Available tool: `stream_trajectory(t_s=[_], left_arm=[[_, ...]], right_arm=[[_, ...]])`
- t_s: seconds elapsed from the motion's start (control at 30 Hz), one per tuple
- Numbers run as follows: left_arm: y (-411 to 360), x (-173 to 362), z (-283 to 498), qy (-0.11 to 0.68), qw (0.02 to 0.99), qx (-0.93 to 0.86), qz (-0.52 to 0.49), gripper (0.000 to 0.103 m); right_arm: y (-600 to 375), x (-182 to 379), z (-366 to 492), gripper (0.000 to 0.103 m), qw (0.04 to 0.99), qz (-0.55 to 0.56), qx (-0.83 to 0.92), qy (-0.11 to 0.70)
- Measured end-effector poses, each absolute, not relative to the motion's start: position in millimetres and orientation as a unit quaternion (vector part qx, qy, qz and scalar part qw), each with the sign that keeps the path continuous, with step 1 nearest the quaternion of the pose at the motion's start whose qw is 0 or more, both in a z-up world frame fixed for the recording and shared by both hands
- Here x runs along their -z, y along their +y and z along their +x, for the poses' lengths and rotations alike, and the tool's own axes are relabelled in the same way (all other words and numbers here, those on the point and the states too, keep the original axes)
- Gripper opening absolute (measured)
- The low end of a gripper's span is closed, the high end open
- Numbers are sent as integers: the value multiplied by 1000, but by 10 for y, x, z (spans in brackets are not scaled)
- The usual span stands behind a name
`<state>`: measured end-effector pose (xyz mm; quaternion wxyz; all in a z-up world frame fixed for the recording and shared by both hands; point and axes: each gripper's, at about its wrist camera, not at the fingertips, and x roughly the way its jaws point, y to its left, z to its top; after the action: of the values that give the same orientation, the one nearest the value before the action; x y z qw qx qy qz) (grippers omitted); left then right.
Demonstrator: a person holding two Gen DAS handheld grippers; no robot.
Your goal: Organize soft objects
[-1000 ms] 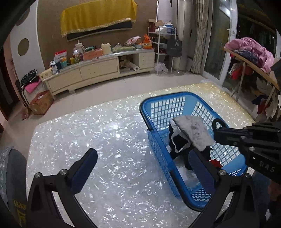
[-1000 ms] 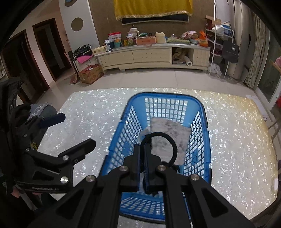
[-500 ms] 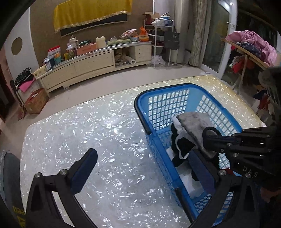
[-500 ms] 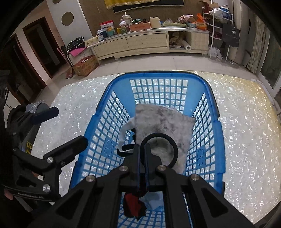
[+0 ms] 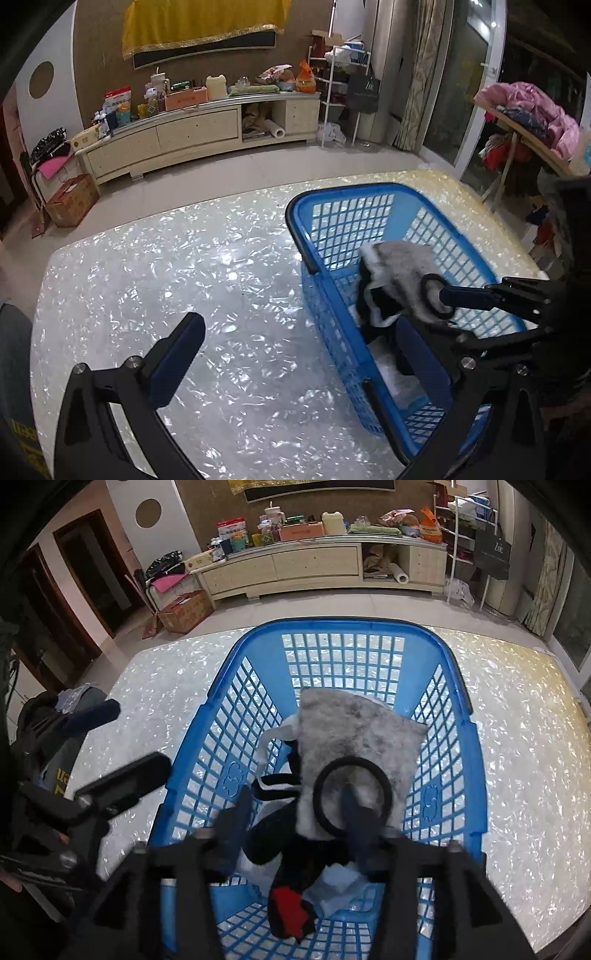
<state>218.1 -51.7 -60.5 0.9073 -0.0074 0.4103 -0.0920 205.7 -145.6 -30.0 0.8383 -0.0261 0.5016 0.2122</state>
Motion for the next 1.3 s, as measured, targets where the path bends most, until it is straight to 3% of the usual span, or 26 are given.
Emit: stream_trajectory(t_s=[0.1, 0.17, 0.3, 0.43, 0.87, 1.3], left_arm=[[-522, 528, 2057, 398, 911, 105, -13, 103], [-523, 463, 1948, 386, 917, 104, -12, 103], [-503, 333, 1741, 363, 928, 86, -6, 103], [-445, 212, 1474, 341, 937, 76, -18, 103], [-324, -187, 607, 273, 960, 62, -18, 103], [-416, -347, 270, 253, 964, 83, -25, 103]], right_arm=[[-1481, 272, 1980, 61, 841, -22, -207, 499], [-1527, 238, 1886, 73, 845, -16, -211, 491], [-1607, 59, 1707, 81, 859, -11, -198, 472], [-1692, -169, 1433, 103, 879, -8, -185, 439], [-1670, -725, 333, 103, 947, -33, -104, 303], [-1644, -826, 20, 103, 954, -41, -85, 286]])
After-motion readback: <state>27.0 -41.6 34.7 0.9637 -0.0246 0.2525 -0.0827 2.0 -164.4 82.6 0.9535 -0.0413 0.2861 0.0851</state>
